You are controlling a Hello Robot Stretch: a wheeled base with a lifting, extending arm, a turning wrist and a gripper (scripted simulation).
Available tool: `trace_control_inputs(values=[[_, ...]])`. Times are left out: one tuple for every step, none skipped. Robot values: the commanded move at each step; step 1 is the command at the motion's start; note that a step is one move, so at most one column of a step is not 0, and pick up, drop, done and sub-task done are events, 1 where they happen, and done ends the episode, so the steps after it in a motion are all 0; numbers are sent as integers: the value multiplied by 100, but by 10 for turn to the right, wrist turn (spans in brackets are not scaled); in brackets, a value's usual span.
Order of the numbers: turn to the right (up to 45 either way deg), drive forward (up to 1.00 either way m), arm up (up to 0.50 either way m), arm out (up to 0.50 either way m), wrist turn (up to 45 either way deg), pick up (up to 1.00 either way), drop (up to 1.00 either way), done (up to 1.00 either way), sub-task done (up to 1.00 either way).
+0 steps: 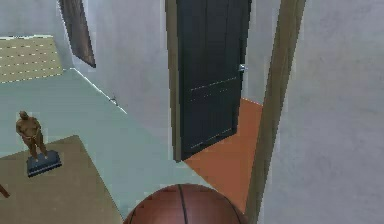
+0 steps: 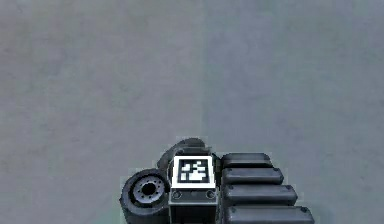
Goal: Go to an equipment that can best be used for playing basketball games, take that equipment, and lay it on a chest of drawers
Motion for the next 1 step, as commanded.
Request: trace_control_inputs(values=[[240,0,0,0,0,0,0,0,0]])
